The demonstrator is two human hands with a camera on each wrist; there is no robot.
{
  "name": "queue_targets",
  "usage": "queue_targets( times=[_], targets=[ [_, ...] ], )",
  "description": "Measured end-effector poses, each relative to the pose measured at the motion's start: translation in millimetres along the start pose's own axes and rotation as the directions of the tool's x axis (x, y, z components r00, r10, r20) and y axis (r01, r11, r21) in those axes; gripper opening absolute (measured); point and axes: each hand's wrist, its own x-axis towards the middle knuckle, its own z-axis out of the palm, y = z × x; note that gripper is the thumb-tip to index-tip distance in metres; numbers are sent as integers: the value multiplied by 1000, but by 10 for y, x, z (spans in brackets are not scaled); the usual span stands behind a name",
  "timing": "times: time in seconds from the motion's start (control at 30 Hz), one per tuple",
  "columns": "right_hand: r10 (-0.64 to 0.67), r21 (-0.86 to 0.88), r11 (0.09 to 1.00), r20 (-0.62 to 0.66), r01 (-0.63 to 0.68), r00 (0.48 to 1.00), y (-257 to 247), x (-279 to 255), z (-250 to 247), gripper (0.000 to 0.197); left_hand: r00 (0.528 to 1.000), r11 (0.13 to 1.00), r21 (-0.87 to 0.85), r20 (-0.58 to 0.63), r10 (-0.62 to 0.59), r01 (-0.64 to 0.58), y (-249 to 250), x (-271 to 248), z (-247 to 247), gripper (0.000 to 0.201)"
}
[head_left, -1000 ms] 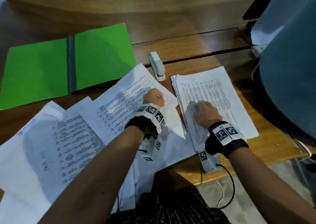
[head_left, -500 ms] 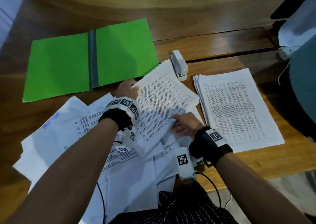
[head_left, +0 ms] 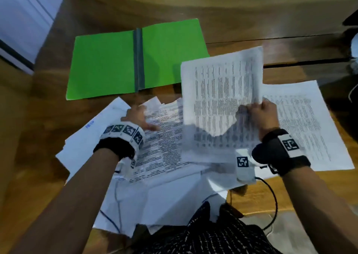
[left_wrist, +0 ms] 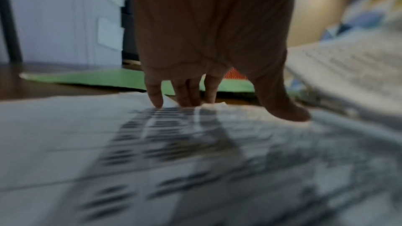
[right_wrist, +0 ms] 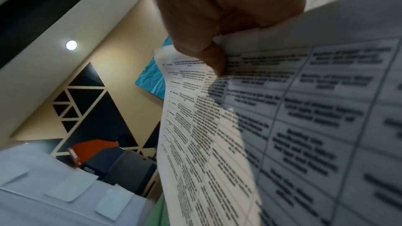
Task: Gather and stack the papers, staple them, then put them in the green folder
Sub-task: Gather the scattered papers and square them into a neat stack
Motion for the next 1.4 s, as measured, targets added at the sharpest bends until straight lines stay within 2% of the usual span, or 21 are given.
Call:
queue_targets(
  times=[0.03,0.1,0.17,0.23,0.27,0.33,0.4,0.47,0.53,0.63,0.7,0.77,0.9,0.97,1.0,1.07,1.17,1.2,1.27,1.33,1.4],
  targets=[
    [10,-26,1000,-32,-11,999,78,2,-31,25,1000,990,139,2,-15,14,-71,-67,22,121],
    [76,-35,996,-92,-80,993,246,-16,-28,20,998,961,276,-52,19,-4,-189,-133,90,105],
    [161,11,987,-95,-160,982,452,-23,3,16,990,950,306,-107,96,-60,-208,-168,113,92],
    [277,30,961,-64,-276,959,657,-49,58,24,961,937,326,-191,197,-128,-168,-209,124,57],
    [327,5,945,-31,-327,944,759,-52,92,27,948,939,315,-231,219,-140,-142,-225,131,41],
    [389,-26,921,41,-388,920,872,-102,182,33,925,968,222,-332,186,-115,-94,-275,146,28],
    [400,22,915,102,-404,911,908,-174,315,31,921,999,-8,-389,25,-31,-105,-307,108,27],
    [400,78,907,152,-414,904,825,-295,468,13,923,949,-312,-354,-147,32,-163,-290,59,30],
    [392,145,892,225,-428,892,682,-445,630,10,930,887,-461,-322,-179,11,-200,-322,53,32],
    [320,266,878,290,-397,902,473,-675,913,8,941,893,-450,-299,-157,6,-228,-411,135,22],
    [236,254,925,198,-282,951,379,-804,1089,35,968,888,-460,-209,-136,26,-252,-466,202,27],
    [133,133,980,108,-147,985,323,-861,1162,46,977,870,-492,-159,-140,44,-313,-518,251,34],
    [40,32,999,-86,-37,996,197,-789,918,23,995,738,-675,-65,-72,9,-427,-548,243,41],
    [-11,74,997,-211,28,977,118,-694,660,20,998,778,-627,66,-10,49,-504,-510,285,55],
    [-12,64,998,-269,30,963,114,-634,530,27,992,821,-566,125,-1,72,-555,-483,303,52],
    [10,-14,1000,-334,-15,942,146,-568,307,34,992,877,-474,126,-17,75,-560,-510,252,21],
    [54,-195,975,-275,-111,960,292,-629,157,35,994,856,-506,14,-111,103,-524,-516,120,18],
    [56,-258,959,-242,-120,969,355,-665,138,36,991,832,-543,6,-134,115,-522,-474,117,32],
    [73,-341,930,-198,-139,977,446,-761,133,37,990,810,-569,66,-128,143,-439,-466,138,61],
    [86,-356,924,-172,-144,981,540,-825,157,35,986,842,-515,121,-118,164,-375,-466,242,69],
    [100,-325,935,-146,-143,984,620,-830,179,33,986,859,-484,75,-150,167,-326,-479,357,68]
  ],
)
